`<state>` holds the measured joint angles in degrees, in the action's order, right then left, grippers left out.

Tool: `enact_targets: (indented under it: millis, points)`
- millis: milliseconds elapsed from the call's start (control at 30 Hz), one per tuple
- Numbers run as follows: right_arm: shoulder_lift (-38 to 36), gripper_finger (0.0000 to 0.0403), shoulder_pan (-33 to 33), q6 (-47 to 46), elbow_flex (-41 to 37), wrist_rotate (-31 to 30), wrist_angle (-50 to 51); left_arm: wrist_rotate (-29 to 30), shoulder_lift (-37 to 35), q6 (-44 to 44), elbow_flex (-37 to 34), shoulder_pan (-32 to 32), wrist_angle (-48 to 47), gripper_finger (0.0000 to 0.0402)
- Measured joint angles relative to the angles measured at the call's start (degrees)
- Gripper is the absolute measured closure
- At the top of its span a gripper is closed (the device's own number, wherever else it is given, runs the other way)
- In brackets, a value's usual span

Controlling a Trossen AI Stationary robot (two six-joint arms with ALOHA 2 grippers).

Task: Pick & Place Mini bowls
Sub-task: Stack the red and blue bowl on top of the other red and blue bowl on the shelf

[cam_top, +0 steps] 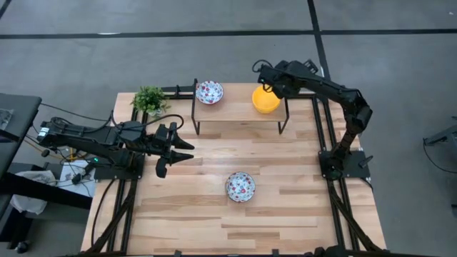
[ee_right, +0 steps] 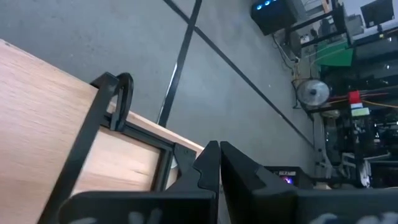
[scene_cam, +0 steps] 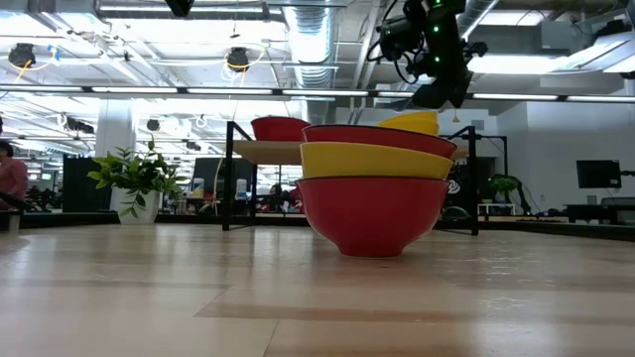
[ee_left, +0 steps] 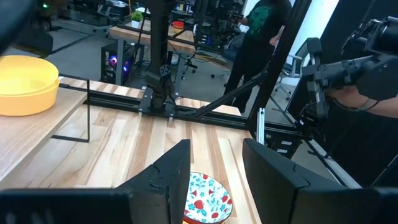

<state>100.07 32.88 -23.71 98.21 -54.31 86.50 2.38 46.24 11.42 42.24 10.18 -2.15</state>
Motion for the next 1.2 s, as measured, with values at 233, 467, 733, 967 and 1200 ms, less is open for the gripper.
enact_targets:
  millis: [233, 467, 733, 967, 1200]
  points:
    - [0.0, 0.0402, -0.2, 0.1, -0.1, 0.0, 0.1, 0.6, 0.0, 0.0, 0.0, 0.0, 0.0, 0.0256]
    - [0.1, 0.0402, -0.3, 0.1, -0.1, 1.3, -0.1, 0.6, 0.0, 0.0, 0.0, 0.0, 0.0, 0.0256]
    - [0.5, 0.0403, -0.6, 0.1, -0.2, 1.8, 0.4, 0.6, 0.0, 0.0, 0.0, 0.0, 0.0, 0.0256]
    - [0.5, 0.0403, -0.6, -0.7, -0.2, 1.8, 1.4, 0.6, 0.0, 0.0, 0.0, 0.0, 0.0, 0.0256]
    - [0.5, 0.0403, -0.7, 0.1, -0.2, 3.1, 1.7, 0.6, 0.0, 0.0, 0.0, 0.0, 0.0, 0.0256]
